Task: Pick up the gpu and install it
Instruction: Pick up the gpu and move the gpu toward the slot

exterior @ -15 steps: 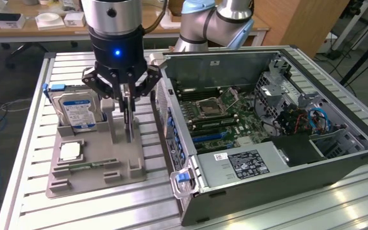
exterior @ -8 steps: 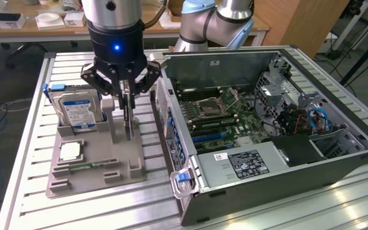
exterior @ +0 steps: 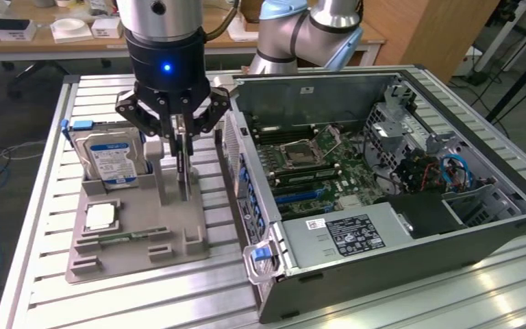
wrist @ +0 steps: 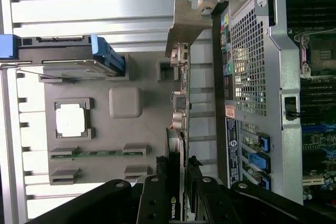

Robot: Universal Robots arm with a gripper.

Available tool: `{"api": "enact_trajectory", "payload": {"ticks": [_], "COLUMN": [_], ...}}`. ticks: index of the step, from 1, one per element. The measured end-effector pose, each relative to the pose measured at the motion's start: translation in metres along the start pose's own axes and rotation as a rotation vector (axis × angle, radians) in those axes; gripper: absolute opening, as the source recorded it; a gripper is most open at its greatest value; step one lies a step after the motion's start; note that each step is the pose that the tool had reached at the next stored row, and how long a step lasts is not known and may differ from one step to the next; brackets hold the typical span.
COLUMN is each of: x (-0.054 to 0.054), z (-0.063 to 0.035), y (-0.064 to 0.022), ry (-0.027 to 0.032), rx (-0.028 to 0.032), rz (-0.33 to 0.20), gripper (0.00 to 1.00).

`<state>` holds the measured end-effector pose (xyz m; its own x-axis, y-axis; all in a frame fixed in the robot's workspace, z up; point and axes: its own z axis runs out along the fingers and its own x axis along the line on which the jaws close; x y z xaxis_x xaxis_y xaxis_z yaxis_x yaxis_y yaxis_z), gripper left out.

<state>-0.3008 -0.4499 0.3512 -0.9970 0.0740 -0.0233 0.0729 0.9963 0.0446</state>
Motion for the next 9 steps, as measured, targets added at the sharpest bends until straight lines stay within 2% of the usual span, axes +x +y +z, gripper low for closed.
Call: {"api": "enact_trajectory", "payload": {"ticks": [9], "x": [-0.0001], "z": [-0.0048], "y": [0.0002], "ry": [0.0001], "rx": [0.0001], "rz": [0.000], "gripper": [0.26]}}
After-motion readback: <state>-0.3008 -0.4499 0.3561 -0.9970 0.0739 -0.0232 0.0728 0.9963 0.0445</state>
